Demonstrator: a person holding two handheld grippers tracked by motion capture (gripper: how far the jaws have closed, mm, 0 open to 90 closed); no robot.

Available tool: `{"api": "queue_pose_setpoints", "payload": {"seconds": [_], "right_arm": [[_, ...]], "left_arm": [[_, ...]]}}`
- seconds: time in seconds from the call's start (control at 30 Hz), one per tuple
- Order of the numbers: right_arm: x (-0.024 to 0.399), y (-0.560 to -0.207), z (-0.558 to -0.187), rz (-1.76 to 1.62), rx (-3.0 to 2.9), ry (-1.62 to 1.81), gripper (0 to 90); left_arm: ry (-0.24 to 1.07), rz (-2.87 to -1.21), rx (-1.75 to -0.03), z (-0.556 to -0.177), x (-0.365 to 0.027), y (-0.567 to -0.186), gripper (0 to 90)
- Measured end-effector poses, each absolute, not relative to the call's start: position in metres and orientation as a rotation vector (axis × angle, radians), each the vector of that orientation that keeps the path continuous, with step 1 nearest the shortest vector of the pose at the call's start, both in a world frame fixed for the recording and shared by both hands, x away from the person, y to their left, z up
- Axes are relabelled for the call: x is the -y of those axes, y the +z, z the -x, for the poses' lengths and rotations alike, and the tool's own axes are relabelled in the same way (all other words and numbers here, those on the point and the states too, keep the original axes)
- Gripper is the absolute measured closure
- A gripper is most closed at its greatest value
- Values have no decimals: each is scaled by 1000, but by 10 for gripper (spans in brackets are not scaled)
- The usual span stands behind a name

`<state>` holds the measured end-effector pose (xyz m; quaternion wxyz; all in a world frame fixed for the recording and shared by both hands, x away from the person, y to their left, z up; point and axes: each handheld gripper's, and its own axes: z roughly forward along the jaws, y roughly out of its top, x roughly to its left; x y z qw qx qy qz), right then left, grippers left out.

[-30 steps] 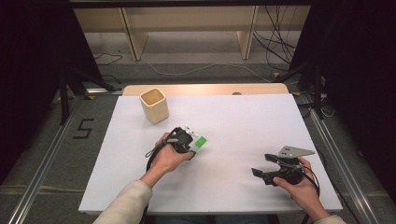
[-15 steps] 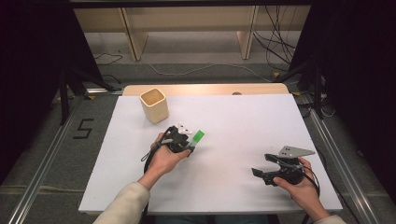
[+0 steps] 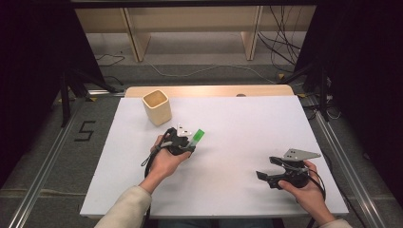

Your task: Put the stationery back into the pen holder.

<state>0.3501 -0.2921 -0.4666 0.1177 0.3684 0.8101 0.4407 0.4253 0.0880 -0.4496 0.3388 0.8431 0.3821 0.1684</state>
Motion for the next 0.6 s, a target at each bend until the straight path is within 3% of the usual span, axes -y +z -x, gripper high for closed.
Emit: {"api": "queue_pose_setpoints", "payload": {"seconds": [0.6], "right_arm": [[292, -466, -350, -1073, -2373, 1290, 163]], "left_arm": [[502, -2070, -1057, -422, -108, -444, 662]]}}
